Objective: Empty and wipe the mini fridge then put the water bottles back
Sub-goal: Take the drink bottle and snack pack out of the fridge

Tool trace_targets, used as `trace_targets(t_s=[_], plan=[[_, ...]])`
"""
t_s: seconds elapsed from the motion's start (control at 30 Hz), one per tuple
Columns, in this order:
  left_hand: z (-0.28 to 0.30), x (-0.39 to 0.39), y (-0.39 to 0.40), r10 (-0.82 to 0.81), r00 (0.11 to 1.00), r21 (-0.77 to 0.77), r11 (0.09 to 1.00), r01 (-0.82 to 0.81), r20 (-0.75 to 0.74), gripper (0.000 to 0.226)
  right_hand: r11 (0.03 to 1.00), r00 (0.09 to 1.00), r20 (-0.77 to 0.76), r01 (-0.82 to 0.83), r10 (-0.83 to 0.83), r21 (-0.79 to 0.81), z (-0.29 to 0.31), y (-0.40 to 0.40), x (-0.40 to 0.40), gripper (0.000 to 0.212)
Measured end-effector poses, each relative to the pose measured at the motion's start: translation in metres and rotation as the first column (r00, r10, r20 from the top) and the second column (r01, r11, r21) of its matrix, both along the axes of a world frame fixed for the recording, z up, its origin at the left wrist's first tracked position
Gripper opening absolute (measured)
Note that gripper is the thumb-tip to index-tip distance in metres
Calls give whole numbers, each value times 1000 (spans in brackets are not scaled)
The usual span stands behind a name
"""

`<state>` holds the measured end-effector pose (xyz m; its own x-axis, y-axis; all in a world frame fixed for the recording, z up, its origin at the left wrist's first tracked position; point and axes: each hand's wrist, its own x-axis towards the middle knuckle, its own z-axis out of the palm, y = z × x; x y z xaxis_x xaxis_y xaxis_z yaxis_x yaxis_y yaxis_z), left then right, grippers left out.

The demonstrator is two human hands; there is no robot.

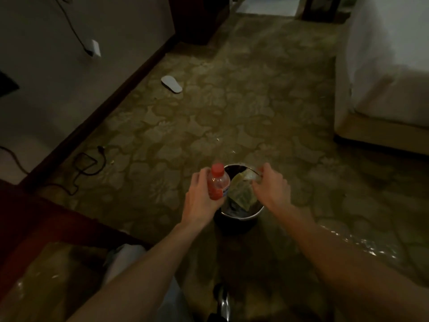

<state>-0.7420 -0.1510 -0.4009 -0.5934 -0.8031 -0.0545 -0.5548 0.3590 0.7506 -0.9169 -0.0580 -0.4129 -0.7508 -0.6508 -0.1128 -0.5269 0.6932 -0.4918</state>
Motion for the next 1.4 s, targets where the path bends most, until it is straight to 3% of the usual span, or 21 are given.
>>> trace_targets(t_s=[0.2, 0.4, 0.67, 0.87, 1.07, 1.27, 1.4], plan=[[-37, -38, -18, -10, 999, 98, 995, 7, 31, 85, 994, 987, 154, 25, -41, 104, -42, -7, -24, 46], [-63, -67, -21, -44, 995, 115, 993, 33, 90, 84, 993, 994, 108, 15, -28, 121, -59, 0, -32, 44], [-53, -53, -19, -45, 989, 71, 997, 35, 143, 74, 992, 993, 64, -102, 98, 69, -41, -6, -17, 42], [-1, -11, -20, -24, 983, -87, 995, 41, 185, 59, 963, 961, -70, -263, 267, 65, 11, -26, 17, 34], [74, 70, -15, 3, 944, -330, 937, 113, 331, 52, 895, 881, -204, -443, 427, -39, 84, -50, 83, 33], [147, 167, -9, 196, 931, -444, 895, -42, 307, 52, 783, 775, -317, -607, 546, -135, 148, -66, 179, 36], [197, 226, 2, 271, 928, -505, 856, -110, 257, 43, 656, 665, -395, -733, 634, -182, 193, -73, 243, 41]])
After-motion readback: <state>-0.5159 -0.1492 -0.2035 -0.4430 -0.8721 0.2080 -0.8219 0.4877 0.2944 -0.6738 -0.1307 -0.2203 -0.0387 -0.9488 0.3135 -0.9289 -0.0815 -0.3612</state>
